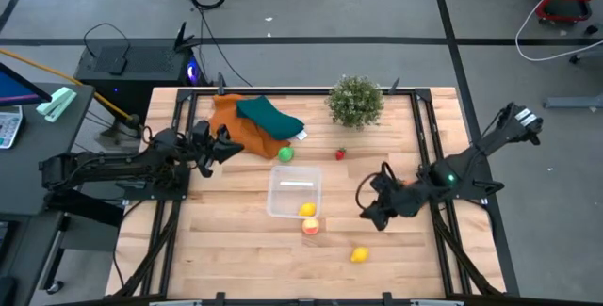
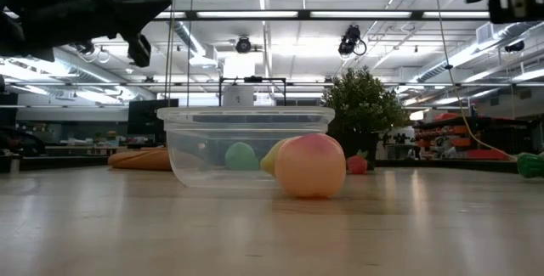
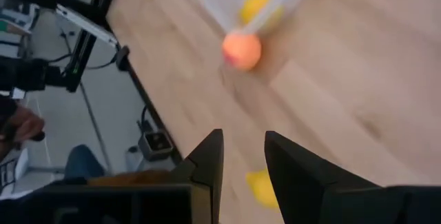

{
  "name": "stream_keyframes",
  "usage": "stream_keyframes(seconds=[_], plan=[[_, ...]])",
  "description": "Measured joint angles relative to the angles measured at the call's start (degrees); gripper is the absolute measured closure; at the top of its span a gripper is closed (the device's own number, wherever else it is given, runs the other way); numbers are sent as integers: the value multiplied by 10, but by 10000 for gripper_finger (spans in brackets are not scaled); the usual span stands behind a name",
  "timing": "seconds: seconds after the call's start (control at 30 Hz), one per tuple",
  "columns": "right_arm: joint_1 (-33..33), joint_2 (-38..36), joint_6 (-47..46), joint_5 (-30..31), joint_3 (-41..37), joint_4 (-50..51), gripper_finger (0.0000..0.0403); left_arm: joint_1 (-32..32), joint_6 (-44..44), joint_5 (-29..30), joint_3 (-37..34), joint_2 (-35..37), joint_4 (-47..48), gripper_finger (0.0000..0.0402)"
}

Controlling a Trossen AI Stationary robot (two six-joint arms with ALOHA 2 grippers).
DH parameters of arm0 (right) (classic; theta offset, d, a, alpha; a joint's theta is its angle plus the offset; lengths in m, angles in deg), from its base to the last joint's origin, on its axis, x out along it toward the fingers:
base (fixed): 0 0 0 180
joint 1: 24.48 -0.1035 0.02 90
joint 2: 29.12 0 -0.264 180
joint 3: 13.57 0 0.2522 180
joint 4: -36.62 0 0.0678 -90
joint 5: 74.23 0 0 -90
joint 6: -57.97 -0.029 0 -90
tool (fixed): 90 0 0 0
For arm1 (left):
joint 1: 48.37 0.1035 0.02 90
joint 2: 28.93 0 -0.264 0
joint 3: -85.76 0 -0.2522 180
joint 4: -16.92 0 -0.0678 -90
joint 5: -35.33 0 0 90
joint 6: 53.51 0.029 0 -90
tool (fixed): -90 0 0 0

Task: Pick and placing Produce into tupperware
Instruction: Put the yellow lemon into the transparent container

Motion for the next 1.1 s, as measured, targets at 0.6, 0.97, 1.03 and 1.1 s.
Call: stream_keyframes(seconds=[0.6,0.97,1.03,1.1], plan=[[-116,127,116,-118,36,-174,323,0,28,-33,0,0,7,386],[-78,280,409,-229,185,27,316,0,19,-34,0,0,7,377],[-79,300,450,-249,197,48,300,0,19,-38,0,0,7,381],[-79,318,457,-256,199,56,277,0,18,-45,0,0,7,385]])
